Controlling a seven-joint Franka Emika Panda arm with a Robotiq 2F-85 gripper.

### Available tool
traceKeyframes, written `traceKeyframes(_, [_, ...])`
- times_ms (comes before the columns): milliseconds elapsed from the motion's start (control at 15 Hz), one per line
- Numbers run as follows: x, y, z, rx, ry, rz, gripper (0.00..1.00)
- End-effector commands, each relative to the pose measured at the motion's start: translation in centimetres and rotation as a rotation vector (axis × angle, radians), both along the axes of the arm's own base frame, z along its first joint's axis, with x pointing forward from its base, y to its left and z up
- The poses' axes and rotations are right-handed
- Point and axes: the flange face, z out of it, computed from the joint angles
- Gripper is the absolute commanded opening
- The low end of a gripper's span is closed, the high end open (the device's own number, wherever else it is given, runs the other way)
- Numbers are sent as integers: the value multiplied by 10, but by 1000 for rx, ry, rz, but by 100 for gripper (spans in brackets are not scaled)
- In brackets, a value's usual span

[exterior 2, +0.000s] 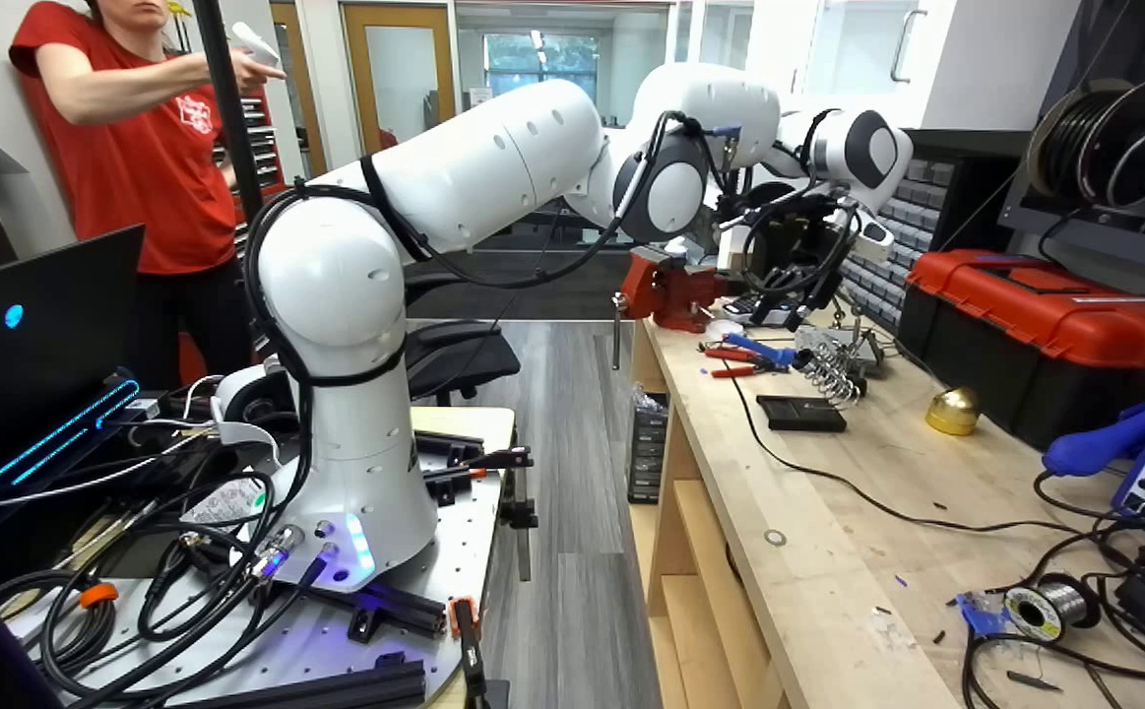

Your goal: Pick up the spot welding pen and put it on the welding pen holder

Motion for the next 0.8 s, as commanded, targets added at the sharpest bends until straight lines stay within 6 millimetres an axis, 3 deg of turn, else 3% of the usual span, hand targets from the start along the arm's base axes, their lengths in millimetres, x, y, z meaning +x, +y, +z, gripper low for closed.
traceKeyframes(0, [1, 2, 34, 6, -59, -24, 100])
traceKeyframes(467, [24, 9, 113, 99, -361, -40, 100])
traceKeyframes(533, [30, 10, 117, 107, -412, -50, 100])
traceKeyframes(600, [26, 5, 102, 118, -325, -28, 100])
traceKeyframes(733, [31, 6, 109, 129, -373, -33, 100])
